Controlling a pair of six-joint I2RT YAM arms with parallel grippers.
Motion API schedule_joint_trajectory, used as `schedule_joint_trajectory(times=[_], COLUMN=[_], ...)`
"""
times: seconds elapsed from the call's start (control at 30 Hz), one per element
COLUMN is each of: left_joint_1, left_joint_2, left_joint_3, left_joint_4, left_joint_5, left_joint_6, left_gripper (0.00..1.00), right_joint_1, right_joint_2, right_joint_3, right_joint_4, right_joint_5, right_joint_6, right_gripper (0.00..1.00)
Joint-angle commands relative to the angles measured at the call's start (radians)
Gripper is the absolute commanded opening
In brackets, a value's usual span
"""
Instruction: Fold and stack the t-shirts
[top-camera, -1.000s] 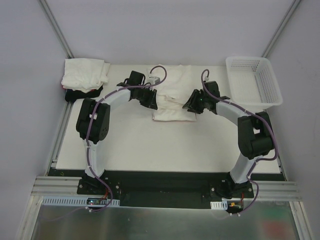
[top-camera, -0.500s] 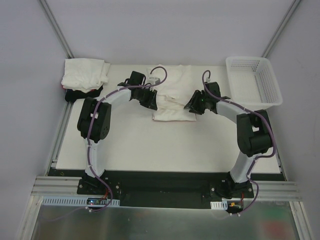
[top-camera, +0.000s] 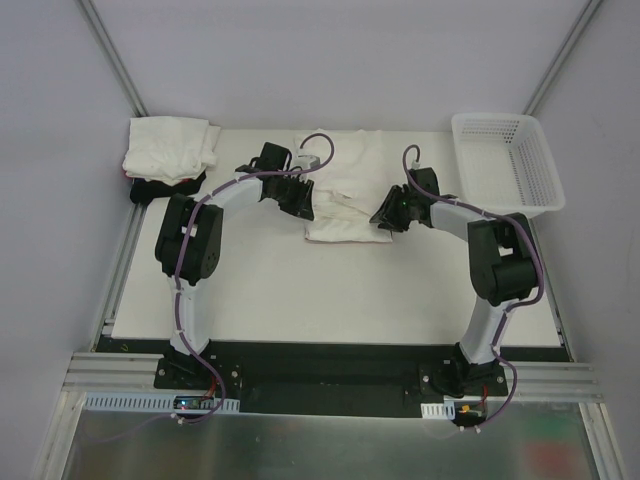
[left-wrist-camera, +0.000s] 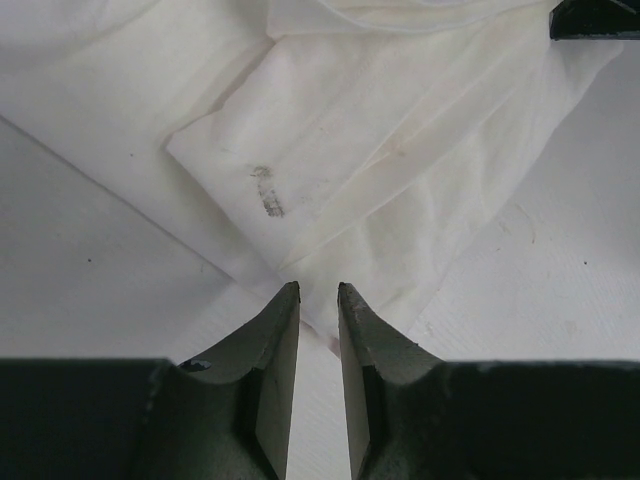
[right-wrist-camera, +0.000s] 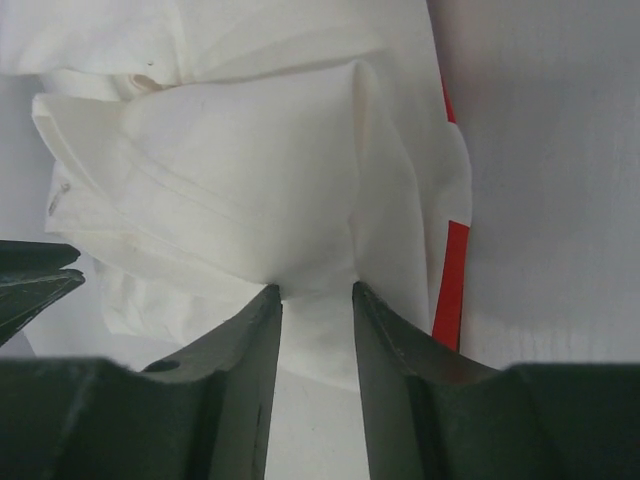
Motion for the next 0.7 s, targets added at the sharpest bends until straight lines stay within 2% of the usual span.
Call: schedule_joint_trajectory(times=[0.0, 0.1, 0.37, 0.43, 0.67], left_joint_1=[-0.012, -0.012, -0.012, -0.012, -0.013], left_joint_2=[0.006, 0.012, 0.021, 0.029, 0.035], left_joint_3=[0.043, 0.047, 0.049, 0.052, 0.053], left_joint_4=[-0.006, -0.004, -0.004, -0.004, -0.004], left_joint_5=[-0.001, -0.001, 0.005, 0.005, 0.008], left_joint_6=[0.02, 0.018, 0.017, 0.014, 0.012], left_gripper=[0.21, 0.21, 0.21, 0.21, 0.21], right_joint_1=[-0.011, -0.012, -0.017, -0.02, -0.026], right_joint_2=[0.018, 0.035, 0.028, 0.028, 0.048], right_joint_3=[0.046, 0.063, 0.086, 0.09, 0.138], right_joint_4=[0.029, 0.031, 0.031, 0.029, 0.028], right_joint_5=[0.007, 0.004, 0.007, 0.006, 0.004], right_joint_6=[-0.002, 0.0, -0.002, -0.003, -0.003], right_gripper=[0.32, 0.21, 0.07, 0.01, 0.01])
